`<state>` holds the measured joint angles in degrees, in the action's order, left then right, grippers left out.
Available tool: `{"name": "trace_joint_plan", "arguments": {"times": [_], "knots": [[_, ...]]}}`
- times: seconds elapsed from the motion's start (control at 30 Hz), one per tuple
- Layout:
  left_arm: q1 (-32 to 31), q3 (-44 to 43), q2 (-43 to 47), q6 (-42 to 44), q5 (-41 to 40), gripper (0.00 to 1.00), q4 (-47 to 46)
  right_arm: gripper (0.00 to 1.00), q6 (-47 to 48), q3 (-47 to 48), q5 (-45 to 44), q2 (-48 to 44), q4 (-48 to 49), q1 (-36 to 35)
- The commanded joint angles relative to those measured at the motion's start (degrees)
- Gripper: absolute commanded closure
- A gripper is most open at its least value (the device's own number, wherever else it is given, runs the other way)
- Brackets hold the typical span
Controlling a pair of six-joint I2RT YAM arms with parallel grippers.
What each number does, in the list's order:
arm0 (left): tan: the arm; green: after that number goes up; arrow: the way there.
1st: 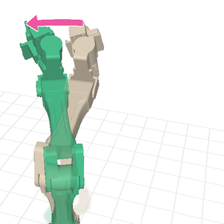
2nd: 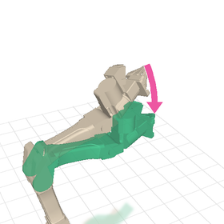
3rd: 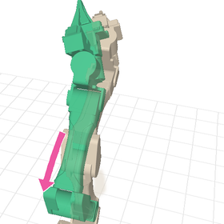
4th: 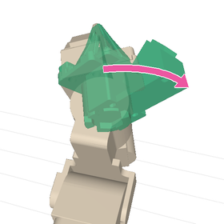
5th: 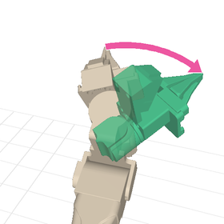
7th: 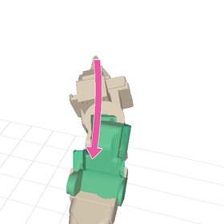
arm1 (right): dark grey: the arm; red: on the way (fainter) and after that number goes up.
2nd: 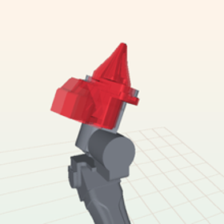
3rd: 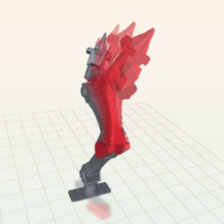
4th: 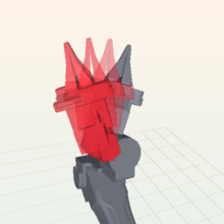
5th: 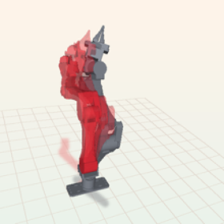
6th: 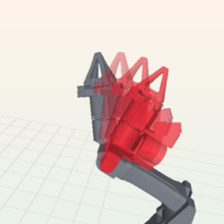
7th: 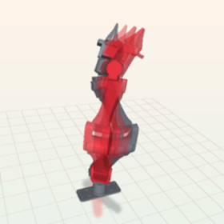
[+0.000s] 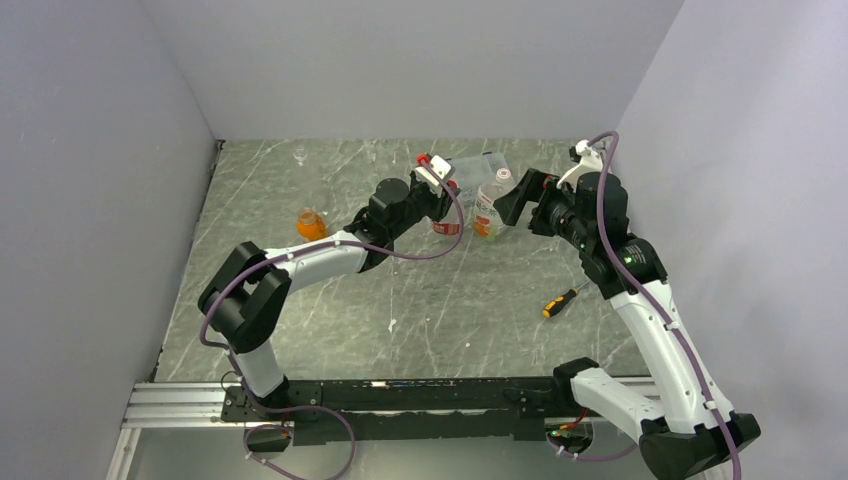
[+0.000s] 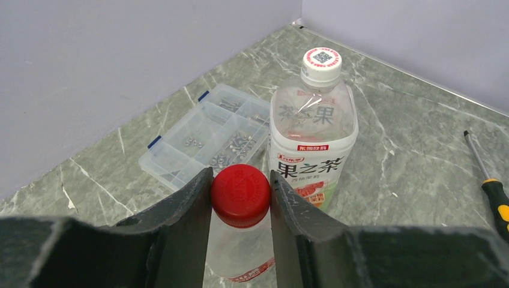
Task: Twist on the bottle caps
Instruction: Place the plastic bottle at the center of the board.
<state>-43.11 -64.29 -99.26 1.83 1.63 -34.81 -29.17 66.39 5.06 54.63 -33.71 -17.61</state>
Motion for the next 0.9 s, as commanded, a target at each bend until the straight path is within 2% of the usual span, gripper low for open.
{"name": "trace_joint_plan", "arguments": {"times": [0.0, 0.23, 0.87], "knots": [[-0.28, -0.95, 0.1, -0.95, -0.94, 0.56, 0.47, 0.0, -0.54, -0.27, 0.91, -0.54, 2.64, 0.29], [-0.3, -1.24, 0.34, -1.03, -1.47, 0.41, 1.4, 0.0, -0.71, -0.89, 1.36, -0.52, 3.21, 0.29], [-0.24, -2.42, 0.24, -1.43, -1.51, 0.3, 1.62, 0.0, -0.8, -2.06, 1.71, -0.69, 3.83, 0.29]]}}
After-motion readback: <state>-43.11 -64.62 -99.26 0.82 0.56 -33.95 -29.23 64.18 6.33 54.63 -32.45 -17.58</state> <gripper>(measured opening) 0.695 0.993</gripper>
